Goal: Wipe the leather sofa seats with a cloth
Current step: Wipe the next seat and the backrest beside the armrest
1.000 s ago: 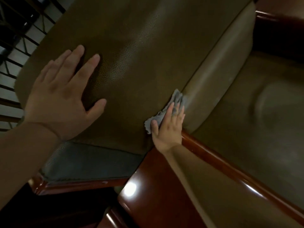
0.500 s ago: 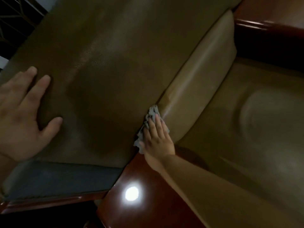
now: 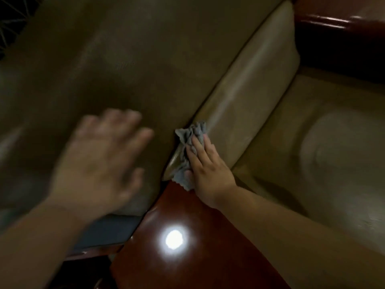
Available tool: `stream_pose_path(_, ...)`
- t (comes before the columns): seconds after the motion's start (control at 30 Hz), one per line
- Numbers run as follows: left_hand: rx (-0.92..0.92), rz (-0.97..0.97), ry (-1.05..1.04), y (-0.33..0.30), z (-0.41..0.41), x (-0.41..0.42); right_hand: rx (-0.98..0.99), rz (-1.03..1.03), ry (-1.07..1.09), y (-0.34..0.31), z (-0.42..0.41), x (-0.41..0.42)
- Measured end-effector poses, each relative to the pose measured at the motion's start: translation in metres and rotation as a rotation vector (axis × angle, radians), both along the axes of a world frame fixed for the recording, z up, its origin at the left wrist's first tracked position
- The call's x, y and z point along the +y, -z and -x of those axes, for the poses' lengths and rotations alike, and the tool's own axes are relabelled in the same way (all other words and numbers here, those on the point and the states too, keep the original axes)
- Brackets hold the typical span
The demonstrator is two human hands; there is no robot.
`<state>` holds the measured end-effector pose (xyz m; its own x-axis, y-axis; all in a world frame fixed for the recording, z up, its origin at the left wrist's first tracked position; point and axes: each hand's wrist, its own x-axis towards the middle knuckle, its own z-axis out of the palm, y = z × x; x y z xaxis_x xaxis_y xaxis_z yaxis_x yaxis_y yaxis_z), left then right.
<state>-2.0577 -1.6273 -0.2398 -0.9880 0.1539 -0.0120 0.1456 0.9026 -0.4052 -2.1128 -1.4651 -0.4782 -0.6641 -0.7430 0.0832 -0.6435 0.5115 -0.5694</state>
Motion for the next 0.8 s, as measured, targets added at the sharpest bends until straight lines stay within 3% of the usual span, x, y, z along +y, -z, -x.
stream_pose_path(0.1,-0.261,0.128,0.103,0.056,0.068,0.025,0.048,0.020,0.032,0.001,0.025,0.005)
stream_pose_path(0.2,-0.261,0.424,0.053,0.102,0.134,0.026,-0.036,0.037,0.211,0.003,0.071,0.015)
stream_pose_path(0.33,-0.194,0.606,0.127,0.141,0.139,0.016,-0.064,0.127,0.275,0.022,0.116,0.030)
stream_pose_path(0.47,-0.143,0.557,0.142,0.141,0.141,0.011,0.169,0.208,0.127,0.026,0.058,0.016)
stream_pose_path(0.53,-0.119,0.542,0.167,0.143,0.139,0.008,0.146,0.148,0.071,0.030,0.038,0.021)
stream_pose_path(0.63,-0.114,0.451,0.175,0.147,0.138,0.003,0.252,0.155,0.009,0.036,0.094,0.035)
stream_pose_path(0.73,-0.082,0.451,0.218,0.151,0.139,-0.002,0.338,0.192,0.262,0.020,0.188,0.035)
stream_pose_path(0.8,-0.057,0.471,0.243,0.152,0.140,-0.003,0.240,0.154,0.429,0.002,0.234,0.030)
